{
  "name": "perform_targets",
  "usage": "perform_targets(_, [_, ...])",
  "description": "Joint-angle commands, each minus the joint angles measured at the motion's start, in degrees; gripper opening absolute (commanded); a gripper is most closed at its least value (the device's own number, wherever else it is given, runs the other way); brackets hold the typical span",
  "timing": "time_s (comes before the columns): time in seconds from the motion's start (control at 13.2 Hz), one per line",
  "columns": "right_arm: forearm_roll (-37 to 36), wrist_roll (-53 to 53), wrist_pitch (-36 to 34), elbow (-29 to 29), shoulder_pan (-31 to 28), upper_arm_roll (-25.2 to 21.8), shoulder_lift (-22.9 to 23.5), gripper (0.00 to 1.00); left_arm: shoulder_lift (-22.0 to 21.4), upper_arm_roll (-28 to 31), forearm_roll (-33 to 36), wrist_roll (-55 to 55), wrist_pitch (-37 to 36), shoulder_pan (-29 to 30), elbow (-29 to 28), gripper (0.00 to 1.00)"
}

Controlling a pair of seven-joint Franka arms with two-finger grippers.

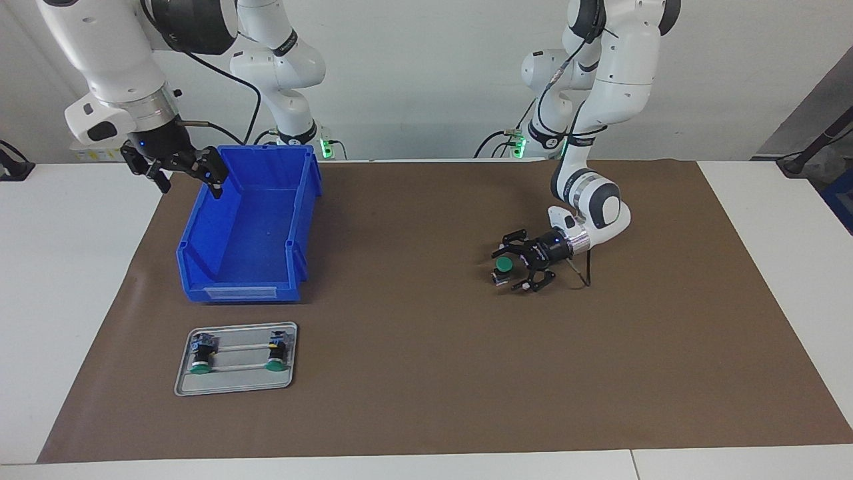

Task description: Place and press button with both arms

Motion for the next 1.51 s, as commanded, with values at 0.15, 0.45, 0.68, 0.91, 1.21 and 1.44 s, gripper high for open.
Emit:
perform_targets(0.15, [1.26,-1.25,-0.08,-0.24,-0.21,-0.3,-0.32,1.0,-4.28,0.31,-0.33,-11.52,0.34,-0.99,2.02,1.0])
perform_targets(0.45, [1.26,-1.25,-0.08,-0.24,-0.21,-0.3,-0.32,1.0,-6.93,0.4,0.28,-25.48,0.87,-1.87,6.49,1.0])
perform_targets(0.68, [1.26,-1.25,-0.08,-0.15,-0.21,-0.3,-0.32,1.0,-7.45,0.48,6.15,-40.84,1.57,-1.87,12.98,1.0])
perform_targets(0.91, [1.26,-1.25,-0.08,-0.24,-0.21,-0.3,-0.32,1.0,-10.61,0.31,19.92,-60.43,10.76,-3.97,19.76,1.0])
perform_targets(1.21, [1.26,-1.25,-0.08,-0.24,-0.21,-0.3,-0.32,1.0,-16.5,0.4,44.6,-83.38,13.7,-5.74,21.18,1.0])
perform_targets(1.44, [1.26,-1.25,-0.08,-0.24,-0.21,-0.3,-0.32,1.0,-19.23,0.4,63.94,-100.43,13.26,-7.31,21.1,1.0])
